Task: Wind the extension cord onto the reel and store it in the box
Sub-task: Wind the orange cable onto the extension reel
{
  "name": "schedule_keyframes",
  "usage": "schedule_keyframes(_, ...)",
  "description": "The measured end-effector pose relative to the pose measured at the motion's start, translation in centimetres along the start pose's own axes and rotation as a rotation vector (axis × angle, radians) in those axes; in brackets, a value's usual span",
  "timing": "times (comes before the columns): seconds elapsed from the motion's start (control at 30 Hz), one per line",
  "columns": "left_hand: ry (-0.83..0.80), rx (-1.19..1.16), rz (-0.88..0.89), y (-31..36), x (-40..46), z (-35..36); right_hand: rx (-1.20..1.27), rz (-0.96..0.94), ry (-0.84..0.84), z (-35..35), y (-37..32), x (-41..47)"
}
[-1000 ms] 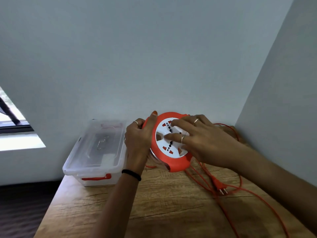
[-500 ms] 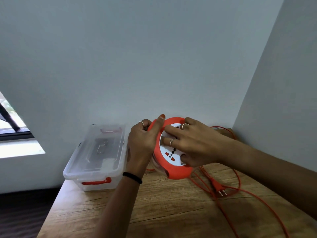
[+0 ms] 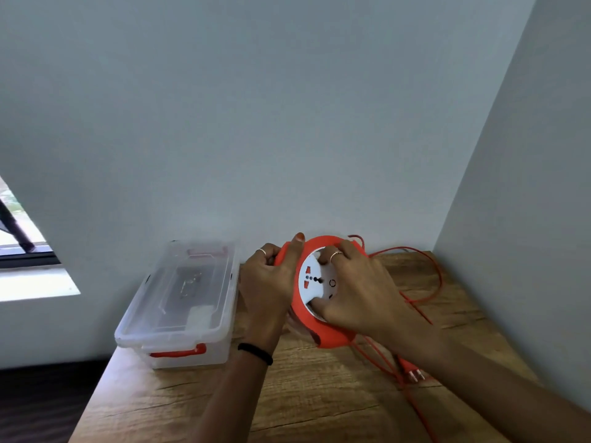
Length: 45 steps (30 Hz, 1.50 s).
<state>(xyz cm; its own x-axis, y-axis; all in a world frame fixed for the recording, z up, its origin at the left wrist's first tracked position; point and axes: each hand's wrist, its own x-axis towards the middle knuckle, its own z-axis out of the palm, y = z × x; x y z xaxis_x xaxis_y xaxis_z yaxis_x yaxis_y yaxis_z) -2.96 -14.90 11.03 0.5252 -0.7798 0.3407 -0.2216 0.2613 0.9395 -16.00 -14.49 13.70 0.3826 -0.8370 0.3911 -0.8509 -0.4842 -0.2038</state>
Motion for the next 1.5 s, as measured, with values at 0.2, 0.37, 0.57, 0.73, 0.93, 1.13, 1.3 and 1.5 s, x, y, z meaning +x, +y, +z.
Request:
schedule_keyframes(0.2,0.102,0.086,-0.054,-1.8,-0.7,0.6,0.279,0.462,0.075,2.9,-1.1,0.0)
schedule_keyframes(0.37,0.112,0.162,-0.115,-2.2,-1.4,0.4,0.397,0.647,0.064,4.4,-1.5,-0.4)
schedule_keyframes(0.57,0.063,0.108,-0.153,-2.5,-1.0,0.3,0.341,0.493,-0.041,3.3,-1.3,-0.9)
schedule_keyframes(0.73,-0.075,-0.004,-0.229,-2.0,0.0,-0.9,0.471,0.279,0.222,0.1,1.1,-3.0)
schedule_keyframes(0.93,-0.186,-0.039,-0.232,-0.3,1.1,-2.2,0.336,0.061,0.366,0.2,3.0,-6.2)
schedule_keyframes(1.13,-0.236,-0.015,-0.221,0.7,1.6,-3.3,0.591,0.242,0.230,1.3,2.0,-6.6)
schedule_keyframes(1.3,-0.179,-0.141,-0.350,0.6,1.4,-3.4,1.246,0.627,0.077,2.6,0.2,-5.8)
schedule_keyframes(1.5,-0.154,-0.047,-0.343,1.4,0.6,-3.2,1.548,0.879,0.307,3.8,-1.6,-4.1)
